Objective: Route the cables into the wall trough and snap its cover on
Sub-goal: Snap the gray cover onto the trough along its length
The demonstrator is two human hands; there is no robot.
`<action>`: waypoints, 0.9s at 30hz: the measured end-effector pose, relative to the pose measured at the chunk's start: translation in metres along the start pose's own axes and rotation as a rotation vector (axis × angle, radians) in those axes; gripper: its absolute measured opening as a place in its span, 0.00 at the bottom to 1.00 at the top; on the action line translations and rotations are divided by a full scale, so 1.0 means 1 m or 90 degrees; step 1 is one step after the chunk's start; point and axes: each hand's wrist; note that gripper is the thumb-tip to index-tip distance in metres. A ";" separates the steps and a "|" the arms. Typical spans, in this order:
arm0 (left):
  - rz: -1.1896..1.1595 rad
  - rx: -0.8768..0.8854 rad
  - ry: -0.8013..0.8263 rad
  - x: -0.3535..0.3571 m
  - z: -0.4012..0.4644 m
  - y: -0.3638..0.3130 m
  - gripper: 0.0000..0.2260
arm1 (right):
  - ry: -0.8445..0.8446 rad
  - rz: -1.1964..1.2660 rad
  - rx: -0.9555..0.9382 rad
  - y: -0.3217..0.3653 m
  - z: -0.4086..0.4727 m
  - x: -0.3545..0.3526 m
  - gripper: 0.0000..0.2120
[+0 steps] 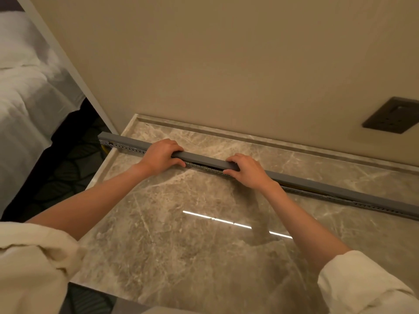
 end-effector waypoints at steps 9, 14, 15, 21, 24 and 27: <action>-0.050 -0.006 -0.040 0.004 -0.005 0.003 0.17 | 0.054 0.030 -0.065 0.055 0.033 0.027 0.22; -0.127 -0.055 0.037 -0.007 0.002 0.016 0.21 | 0.067 -0.015 -0.060 0.077 0.054 0.027 0.07; -0.115 -0.064 0.053 -0.014 0.003 0.023 0.23 | 0.071 -0.039 -0.055 0.078 0.057 0.025 0.06; 0.004 -0.125 0.099 -0.057 -0.005 0.089 0.24 | 0.111 -0.191 -0.020 0.098 0.075 0.023 0.11; 0.026 -0.160 0.071 -0.071 -0.013 0.113 0.19 | 0.164 -0.280 -0.009 0.117 0.090 0.022 0.10; 0.049 -0.132 0.065 -0.072 -0.017 0.120 0.14 | 0.241 -0.367 -0.030 0.137 0.104 0.023 0.08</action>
Point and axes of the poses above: each hand's wrist, its own z-axis towards the middle knuckle, its own x-axis out of the palm, y = z × x, and after that the axes turned 10 degrees about -y, right-handed
